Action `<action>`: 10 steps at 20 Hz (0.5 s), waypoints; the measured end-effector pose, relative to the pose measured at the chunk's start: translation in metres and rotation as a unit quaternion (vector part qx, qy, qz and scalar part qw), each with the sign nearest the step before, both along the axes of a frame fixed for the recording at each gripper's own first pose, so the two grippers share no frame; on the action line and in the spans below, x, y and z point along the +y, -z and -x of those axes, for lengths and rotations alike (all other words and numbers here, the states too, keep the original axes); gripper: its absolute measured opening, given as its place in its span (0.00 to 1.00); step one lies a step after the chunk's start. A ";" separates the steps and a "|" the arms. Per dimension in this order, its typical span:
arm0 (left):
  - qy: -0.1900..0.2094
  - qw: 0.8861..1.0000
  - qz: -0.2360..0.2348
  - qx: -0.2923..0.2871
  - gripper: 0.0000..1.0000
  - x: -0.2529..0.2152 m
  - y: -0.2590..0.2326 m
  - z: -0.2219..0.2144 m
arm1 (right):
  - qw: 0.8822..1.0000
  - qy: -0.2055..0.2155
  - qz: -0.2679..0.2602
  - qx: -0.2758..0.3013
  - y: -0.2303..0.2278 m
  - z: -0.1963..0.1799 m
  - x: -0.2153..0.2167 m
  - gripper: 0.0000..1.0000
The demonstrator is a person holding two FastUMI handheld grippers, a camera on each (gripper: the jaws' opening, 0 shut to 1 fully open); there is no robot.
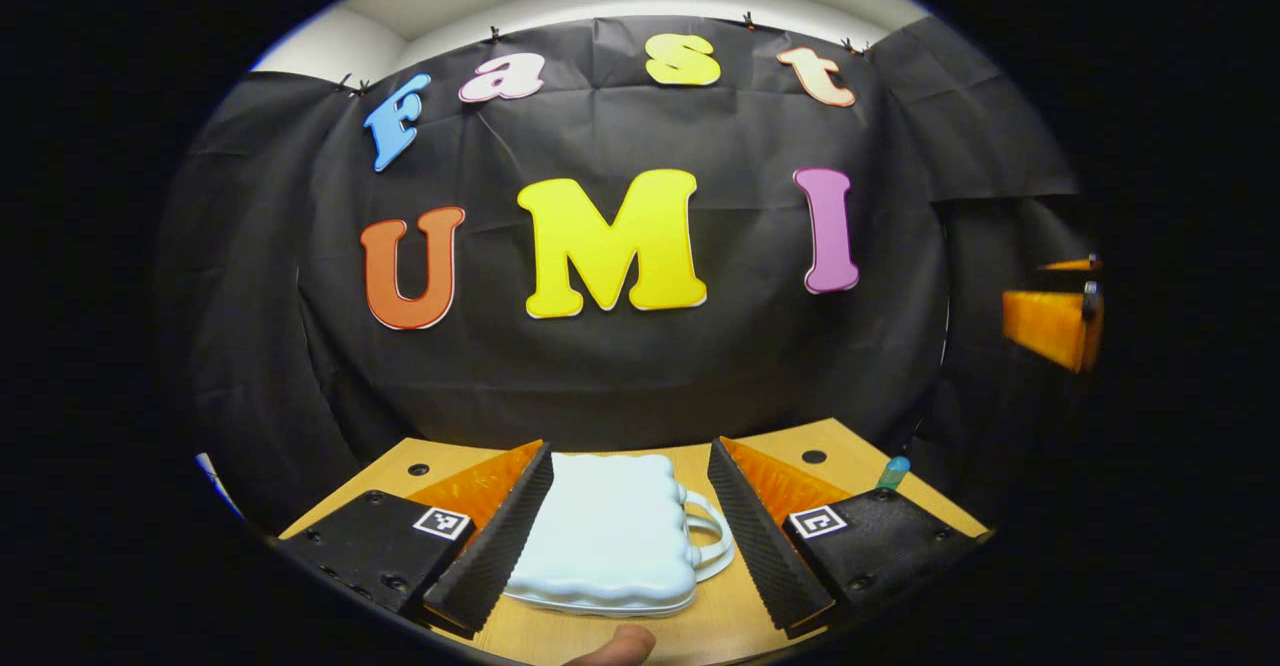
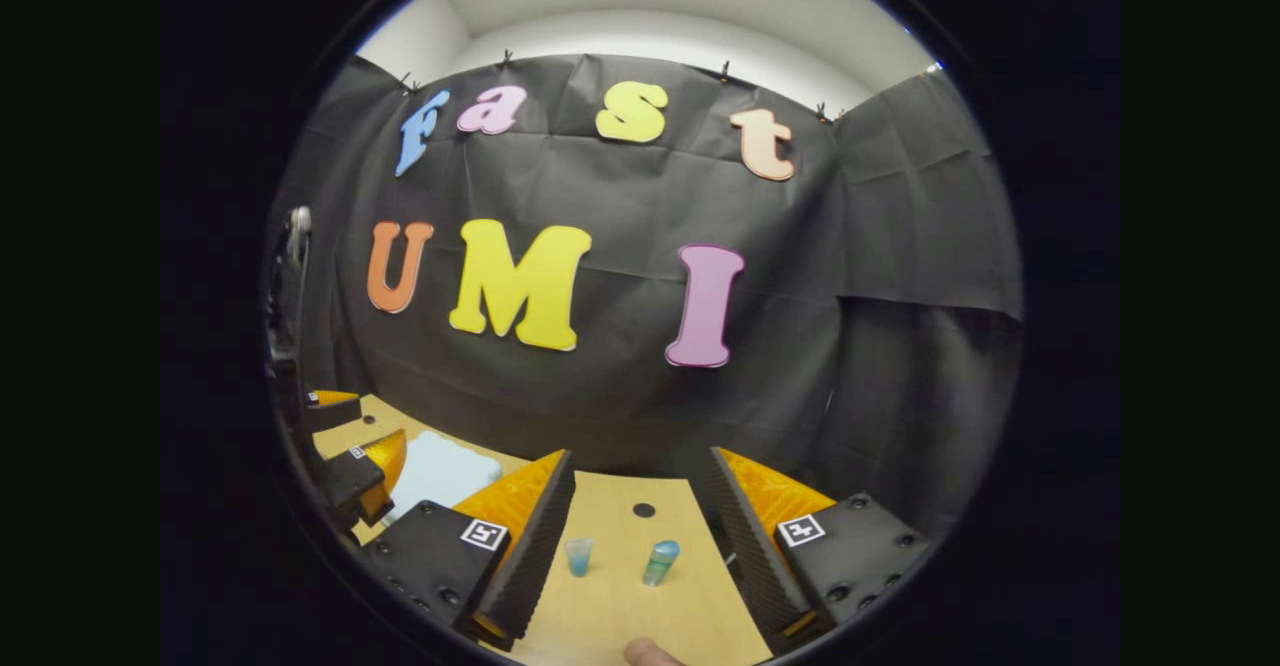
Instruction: First open the suitcase, pack the skin care products into it, and then close the suitcase.
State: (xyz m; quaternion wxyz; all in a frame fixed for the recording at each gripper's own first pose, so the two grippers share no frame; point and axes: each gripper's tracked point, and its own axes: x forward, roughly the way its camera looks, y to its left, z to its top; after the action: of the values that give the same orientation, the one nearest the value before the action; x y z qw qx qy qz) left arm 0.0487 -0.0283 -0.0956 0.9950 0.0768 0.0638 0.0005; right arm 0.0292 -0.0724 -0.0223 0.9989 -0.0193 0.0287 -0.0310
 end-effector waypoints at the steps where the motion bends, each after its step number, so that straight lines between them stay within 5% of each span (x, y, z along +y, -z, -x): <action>1: 0.000 1.000 -0.018 0.009 1.00 -0.001 0.013 -0.005 | 1.000 0.008 0.001 0.003 0.003 0.000 -0.012 0.79; 6: 0.023 0.994 -0.108 0.015 1.00 -0.025 0.056 -0.019 | 0.999 0.038 -0.012 0.027 0.026 0.005 -0.063 0.79; 10: 0.044 0.975 -0.216 0.037 0.99 -0.039 0.099 -0.027 | 0.997 0.056 -0.025 0.037 0.044 0.005 -0.098 0.79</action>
State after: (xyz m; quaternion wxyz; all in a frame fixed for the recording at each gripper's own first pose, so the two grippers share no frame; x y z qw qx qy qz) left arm 0.0761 -0.0678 -0.1942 0.9508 0.2929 0.0953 -0.0327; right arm 0.0245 -0.1704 -0.0661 0.9941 0.0056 0.0678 -0.0850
